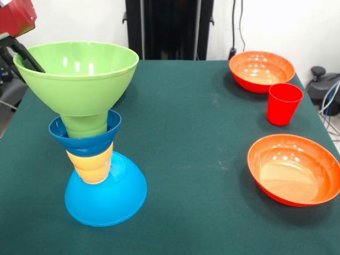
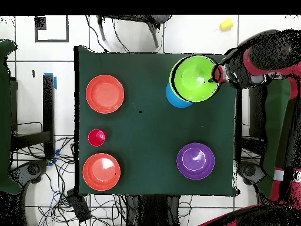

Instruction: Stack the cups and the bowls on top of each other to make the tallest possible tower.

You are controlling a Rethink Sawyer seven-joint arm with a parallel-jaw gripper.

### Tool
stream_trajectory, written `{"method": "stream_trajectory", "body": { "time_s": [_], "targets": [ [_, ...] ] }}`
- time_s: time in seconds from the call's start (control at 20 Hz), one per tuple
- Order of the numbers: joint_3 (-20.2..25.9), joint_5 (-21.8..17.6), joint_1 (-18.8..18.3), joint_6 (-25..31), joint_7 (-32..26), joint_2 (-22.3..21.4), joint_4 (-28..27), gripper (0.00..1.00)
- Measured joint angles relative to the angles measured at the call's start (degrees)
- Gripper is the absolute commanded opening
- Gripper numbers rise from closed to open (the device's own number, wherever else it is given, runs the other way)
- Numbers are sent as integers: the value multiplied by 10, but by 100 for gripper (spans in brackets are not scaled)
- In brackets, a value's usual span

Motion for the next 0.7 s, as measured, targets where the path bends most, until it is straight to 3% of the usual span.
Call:
{"method": "stream_trajectory", "body": {
  "time_s": [0.7],
  "targets": [
    [0,-8,-1,0,0,0,5,0]
  ]
}}
